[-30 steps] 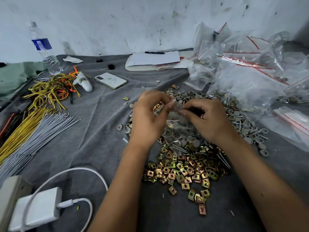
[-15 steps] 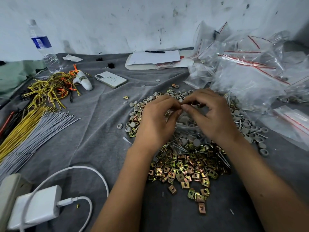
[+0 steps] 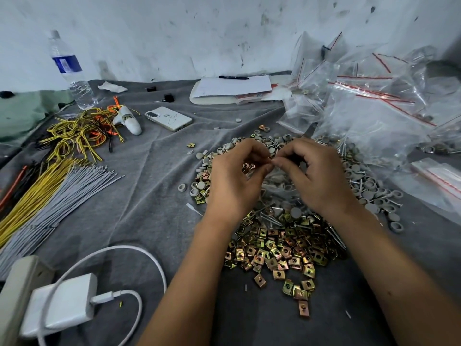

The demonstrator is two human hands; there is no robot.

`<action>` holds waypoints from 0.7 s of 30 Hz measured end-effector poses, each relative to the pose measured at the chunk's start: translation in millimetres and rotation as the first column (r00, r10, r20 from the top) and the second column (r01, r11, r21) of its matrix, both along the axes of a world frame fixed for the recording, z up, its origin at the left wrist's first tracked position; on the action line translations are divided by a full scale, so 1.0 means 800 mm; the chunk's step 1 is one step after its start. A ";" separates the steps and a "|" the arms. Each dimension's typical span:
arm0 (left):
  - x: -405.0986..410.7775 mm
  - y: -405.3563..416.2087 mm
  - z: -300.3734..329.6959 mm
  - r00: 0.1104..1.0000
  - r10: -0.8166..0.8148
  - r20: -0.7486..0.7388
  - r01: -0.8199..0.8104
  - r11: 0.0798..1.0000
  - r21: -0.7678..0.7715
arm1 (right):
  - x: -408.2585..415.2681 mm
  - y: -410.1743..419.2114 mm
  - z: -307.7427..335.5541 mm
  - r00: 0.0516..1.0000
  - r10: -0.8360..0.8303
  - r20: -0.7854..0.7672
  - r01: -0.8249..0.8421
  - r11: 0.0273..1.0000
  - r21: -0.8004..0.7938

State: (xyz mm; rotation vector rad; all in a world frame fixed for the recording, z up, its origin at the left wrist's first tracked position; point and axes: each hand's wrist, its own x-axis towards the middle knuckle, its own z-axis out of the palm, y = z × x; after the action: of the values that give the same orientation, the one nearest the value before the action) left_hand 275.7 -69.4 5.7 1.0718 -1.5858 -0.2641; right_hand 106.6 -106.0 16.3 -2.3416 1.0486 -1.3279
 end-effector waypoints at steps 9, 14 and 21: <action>0.009 -0.003 -0.004 1.000 0.009 0.011 -0.011 0.993 0.120 | -0.002 0.000 0.001 1.000 -0.017 0.010 0.017 1.000 -0.011; 0.013 -0.007 -0.006 0.993 0.064 0.101 -0.070 0.996 0.055 | -0.004 -0.002 0.001 0.998 0.047 -0.040 -0.047 0.999 0.001; 0.021 -0.010 -0.009 0.993 0.058 0.103 -0.070 0.991 0.114 | -0.011 -0.009 -0.002 0.997 0.071 -0.010 -0.071 0.997 -0.012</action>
State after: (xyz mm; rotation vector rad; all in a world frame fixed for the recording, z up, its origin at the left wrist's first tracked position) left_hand 292.8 -77.4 -1.6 1.2414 -1.6371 -0.2667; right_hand 97.7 -112.9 14.8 -2.3731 0.9526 -1.3026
